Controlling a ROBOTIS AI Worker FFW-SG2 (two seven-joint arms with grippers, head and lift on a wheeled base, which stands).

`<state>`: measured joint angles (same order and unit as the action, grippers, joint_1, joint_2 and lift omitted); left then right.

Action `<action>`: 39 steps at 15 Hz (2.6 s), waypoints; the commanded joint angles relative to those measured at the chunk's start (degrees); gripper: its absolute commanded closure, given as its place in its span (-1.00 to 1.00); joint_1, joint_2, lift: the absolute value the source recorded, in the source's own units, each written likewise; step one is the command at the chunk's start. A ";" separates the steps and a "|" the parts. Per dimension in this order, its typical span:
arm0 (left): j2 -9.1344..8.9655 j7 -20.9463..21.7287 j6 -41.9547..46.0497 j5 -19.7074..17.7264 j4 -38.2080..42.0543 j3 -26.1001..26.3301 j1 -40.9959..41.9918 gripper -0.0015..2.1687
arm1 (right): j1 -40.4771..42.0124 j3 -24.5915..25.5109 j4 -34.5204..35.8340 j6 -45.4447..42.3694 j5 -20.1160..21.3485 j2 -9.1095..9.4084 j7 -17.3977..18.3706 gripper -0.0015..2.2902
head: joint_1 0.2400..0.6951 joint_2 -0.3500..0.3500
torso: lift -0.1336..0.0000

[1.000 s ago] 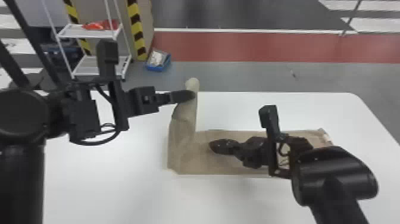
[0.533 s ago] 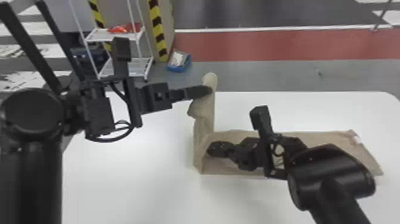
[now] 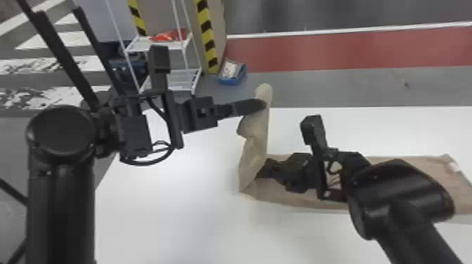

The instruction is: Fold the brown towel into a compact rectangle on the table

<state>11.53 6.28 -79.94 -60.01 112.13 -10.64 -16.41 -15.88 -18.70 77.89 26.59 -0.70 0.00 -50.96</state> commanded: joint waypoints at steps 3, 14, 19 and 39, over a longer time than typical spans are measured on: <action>0.68 0.05 0.17 0.07 -0.07 -0.53 -0.03 0.61 | -0.20 0.51 -1.07 -3.95 -2.82 0.05 -3.79 0.14 | 1.00 0.59 | -0.86; -3.45 -2.06 1.40 8.86 3.71 5.19 4.02 0.61 | 16.41 28.37 18.44 -3.60 -1.15 -7.21 -2.65 -1.00 | 1.00 0.11 | -0.86; -5.29 -4.87 11.25 12.29 3.01 14.42 6.74 0.61 | 20.10 47.71 19.41 -7.29 -7.74 -8.00 -2.74 -0.94 | 1.00 -0.57 | -0.86; -11.68 -8.65 25.84 20.02 -13.61 34.54 3.58 -0.97 | 22.83 53.07 8.60 -22.05 -13.98 -10.72 -5.37 -0.93 | 1.00 -1.00 | -0.86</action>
<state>0.00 -2.37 -54.95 -39.89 100.78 22.63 -12.29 6.95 34.18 87.03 5.06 -14.52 -10.70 -56.33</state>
